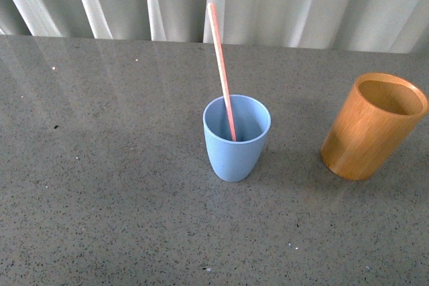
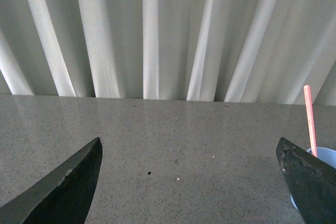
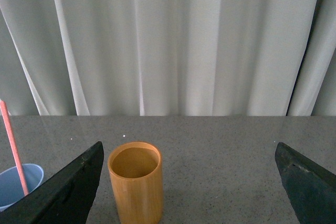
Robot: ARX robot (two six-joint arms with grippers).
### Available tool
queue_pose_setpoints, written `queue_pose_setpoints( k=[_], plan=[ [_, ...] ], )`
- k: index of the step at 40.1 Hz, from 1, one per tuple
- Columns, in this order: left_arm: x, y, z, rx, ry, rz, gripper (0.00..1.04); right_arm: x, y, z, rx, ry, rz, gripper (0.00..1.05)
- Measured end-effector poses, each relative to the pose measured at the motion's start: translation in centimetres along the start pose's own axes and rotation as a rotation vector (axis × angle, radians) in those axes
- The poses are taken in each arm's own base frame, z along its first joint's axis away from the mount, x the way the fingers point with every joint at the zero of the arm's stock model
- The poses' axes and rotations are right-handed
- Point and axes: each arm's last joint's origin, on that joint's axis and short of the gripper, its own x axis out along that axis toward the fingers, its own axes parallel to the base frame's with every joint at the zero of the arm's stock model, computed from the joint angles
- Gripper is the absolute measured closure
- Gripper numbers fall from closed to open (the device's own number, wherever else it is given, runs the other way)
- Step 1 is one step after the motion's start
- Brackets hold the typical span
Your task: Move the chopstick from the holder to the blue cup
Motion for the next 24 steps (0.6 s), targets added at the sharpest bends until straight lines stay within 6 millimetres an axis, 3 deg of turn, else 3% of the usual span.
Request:
queue_pose_setpoints(
  k=[24],
  plan=[
    [0.00,0.00,0.00,0.000,0.000,0.000,0.07,0.00,0.00,0.00,0.000,0.000,0.000,0.10]
  ],
)
